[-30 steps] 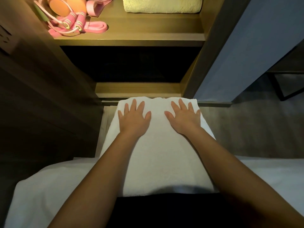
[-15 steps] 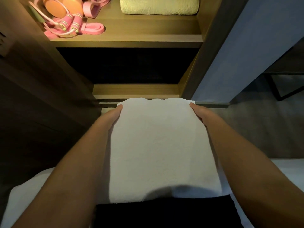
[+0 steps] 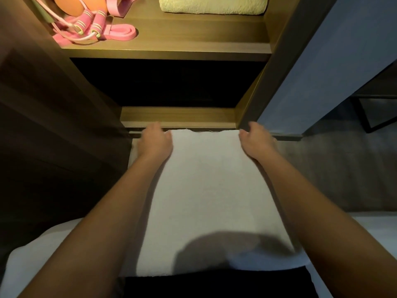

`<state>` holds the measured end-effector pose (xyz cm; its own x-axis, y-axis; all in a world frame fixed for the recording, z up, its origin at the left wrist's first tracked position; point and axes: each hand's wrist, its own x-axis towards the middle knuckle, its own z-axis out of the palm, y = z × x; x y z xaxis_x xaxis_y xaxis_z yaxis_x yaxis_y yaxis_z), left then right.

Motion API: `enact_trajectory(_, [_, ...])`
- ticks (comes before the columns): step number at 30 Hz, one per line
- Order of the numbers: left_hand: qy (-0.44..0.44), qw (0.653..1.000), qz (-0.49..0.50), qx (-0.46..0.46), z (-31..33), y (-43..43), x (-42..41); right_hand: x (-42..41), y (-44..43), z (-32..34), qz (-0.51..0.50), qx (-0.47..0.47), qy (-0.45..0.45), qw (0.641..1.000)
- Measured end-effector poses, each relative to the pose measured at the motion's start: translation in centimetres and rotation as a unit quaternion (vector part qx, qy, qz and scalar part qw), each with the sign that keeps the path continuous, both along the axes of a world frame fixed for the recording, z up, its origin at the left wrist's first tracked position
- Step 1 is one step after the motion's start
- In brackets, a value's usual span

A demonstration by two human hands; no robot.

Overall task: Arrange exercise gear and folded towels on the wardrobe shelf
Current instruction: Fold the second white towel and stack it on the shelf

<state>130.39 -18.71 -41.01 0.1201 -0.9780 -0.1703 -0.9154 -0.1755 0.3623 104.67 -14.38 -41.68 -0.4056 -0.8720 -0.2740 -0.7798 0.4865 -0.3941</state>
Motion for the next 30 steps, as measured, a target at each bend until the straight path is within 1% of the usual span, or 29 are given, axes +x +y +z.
enact_trajectory(1, [0.007,0.998,-0.063,-0.029,0.3,0.3,-1.6,1.3,-0.2,0.0,0.075,-0.013,0.015,0.997])
enact_trajectory(3, [-0.001,0.982,-0.185,-0.038,0.1,1.6,-4.5,3.7,-0.2,-0.4,0.200,0.014,0.038,0.979])
enact_trajectory(5, [-0.049,0.966,-0.255,-0.004,-0.6,2.8,-5.4,4.2,0.1,-1.1,0.248,0.072,0.064,0.964])
enact_trajectory(6, [-0.062,0.964,-0.259,0.014,-0.9,2.9,-5.1,3.8,0.1,-1.4,0.246,0.090,0.066,0.963])
enact_trajectory(9, [-0.055,0.968,-0.235,0.065,-1.1,2.4,-3.6,2.2,0.4,-1.5,0.213,0.122,0.051,0.968])
enact_trajectory(12, [-0.031,0.974,-0.205,0.086,-1.2,2.6,-2.5,1.4,0.9,-1.4,0.170,0.134,0.005,0.976])
enact_trajectory(16, [0.026,0.986,-0.134,0.094,-1.5,4.2,-0.8,0.3,2.1,-1.1,0.108,0.134,-0.045,0.984])
enact_trajectory(18, [0.055,0.987,-0.075,0.128,-1.2,4.8,0.4,0.1,2.7,-0.7,0.089,0.143,-0.043,0.985])
enact_trajectory(19, [0.043,0.989,-0.059,0.131,-0.8,5.1,1.1,0.0,3.0,-0.3,0.081,0.142,-0.034,0.986])
enact_trajectory(20, [0.012,0.992,-0.063,0.111,-0.3,5.5,1.4,0.3,3.4,0.1,0.078,0.133,-0.019,0.988])
enact_trajectory(21, [-0.010,0.994,-0.087,0.071,0.2,6.2,1.4,0.8,4.0,0.6,0.087,0.112,-0.002,0.990])
enact_trajectory(22, [-0.005,0.992,-0.122,0.023,0.8,7.0,1.0,1.6,4.8,0.9,0.112,0.078,0.018,0.990])
enact_trajectory(23, [0.013,0.986,-0.167,-0.004,1.4,8.1,0.3,2.8,5.8,1.2,0.154,0.042,0.033,0.987])
enact_trajectory(24, [0.022,0.977,-0.214,-0.007,1.8,9.4,-0.6,4.2,7.1,1.4,0.205,0.016,0.045,0.978])
enact_trajectory(25, [0.010,0.967,-0.256,-0.001,1.9,10.9,-1.3,5.4,8.4,1.5,0.255,0.006,0.058,0.965])
enact_trajectory(27, [-0.057,0.951,-0.304,0.014,1.7,12.9,-2.0,6.4,10.2,1.7,0.315,0.024,0.101,0.943])
enact_trajectory(28, [-0.077,0.949,-0.306,0.019,1.7,13.1,-1.7,6.3,10.6,1.7,0.321,0.036,0.118,0.939])
enact_trajectory(30, [-0.086,0.951,-0.296,0.033,1.7,13.2,-0.9,5.4,11.0,1.8,0.304,0.048,0.122,0.944])
